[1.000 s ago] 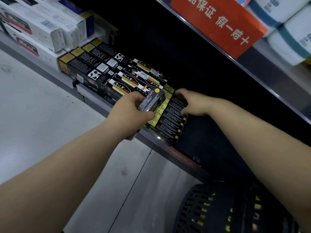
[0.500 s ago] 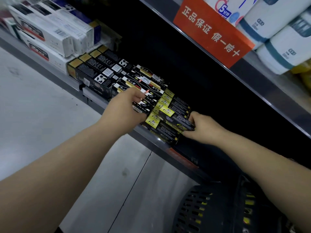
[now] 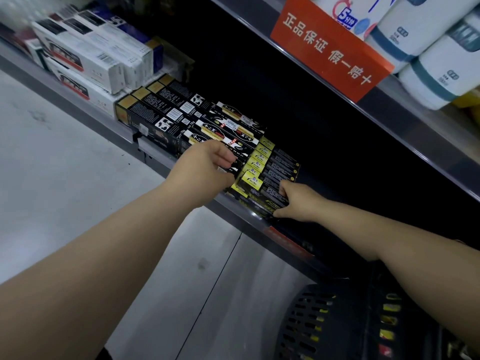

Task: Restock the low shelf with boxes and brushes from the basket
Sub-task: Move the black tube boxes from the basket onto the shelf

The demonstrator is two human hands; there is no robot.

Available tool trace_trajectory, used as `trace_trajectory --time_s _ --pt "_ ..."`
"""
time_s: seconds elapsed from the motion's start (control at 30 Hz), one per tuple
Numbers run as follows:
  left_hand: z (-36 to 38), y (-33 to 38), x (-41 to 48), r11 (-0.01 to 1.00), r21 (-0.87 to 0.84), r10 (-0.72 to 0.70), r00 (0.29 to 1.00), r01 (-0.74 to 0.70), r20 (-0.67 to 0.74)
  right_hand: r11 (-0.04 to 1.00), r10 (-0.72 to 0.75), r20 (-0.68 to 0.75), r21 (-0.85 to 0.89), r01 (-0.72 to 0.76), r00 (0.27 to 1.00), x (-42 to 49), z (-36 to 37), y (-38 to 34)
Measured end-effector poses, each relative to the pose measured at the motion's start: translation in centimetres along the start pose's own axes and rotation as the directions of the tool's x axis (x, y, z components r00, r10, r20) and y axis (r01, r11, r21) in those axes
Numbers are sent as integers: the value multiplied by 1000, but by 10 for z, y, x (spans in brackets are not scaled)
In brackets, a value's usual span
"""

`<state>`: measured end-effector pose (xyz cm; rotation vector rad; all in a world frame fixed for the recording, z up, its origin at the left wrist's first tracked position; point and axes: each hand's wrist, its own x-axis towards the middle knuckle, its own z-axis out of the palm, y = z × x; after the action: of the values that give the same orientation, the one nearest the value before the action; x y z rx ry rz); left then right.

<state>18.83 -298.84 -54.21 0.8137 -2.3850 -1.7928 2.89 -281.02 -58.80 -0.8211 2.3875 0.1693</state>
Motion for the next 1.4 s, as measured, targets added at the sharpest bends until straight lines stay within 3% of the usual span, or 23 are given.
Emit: trace_trajectory --time_s 0.47,0.67,0.8,0.87,0.93,1.03,1.17,1.27,1.4 --pt "0 23 -19 999 36 26 996 -29 84 996 -81 -26 -29 80 996 5 1 -3" --pt "4 39 -33 988 122 79 992 -91 102 1000 -14 -11 -3 14 1000 1 -5 -4" --pt "10 49 -41 984 143 86 987 -105 133 993 -18 27 -120 21 999 -13 -26 -5" --pt "17 57 -45 983 133 103 982 -124 157 990 -59 -39 -132 54 997 -32 -46 -5" --pt "28 67 -51 981 110 138 970 -163 199 995 -97 -143 -2 97 985 -62 -66 -1" --pt "56 87 -65 968 65 216 935 -244 282 951 -110 -308 244 190 945 -130 -83 10" --pt "104 114 -93 918 30 349 844 -395 407 896 -33 -462 380 231 886 -224 -69 45" --pt "143 128 -121 869 0 425 746 -495 512 872 118 -499 466 151 858 -285 -38 91" --pt "192 133 -156 875 -100 418 635 -474 649 830 362 -411 551 -89 837 -351 17 169"
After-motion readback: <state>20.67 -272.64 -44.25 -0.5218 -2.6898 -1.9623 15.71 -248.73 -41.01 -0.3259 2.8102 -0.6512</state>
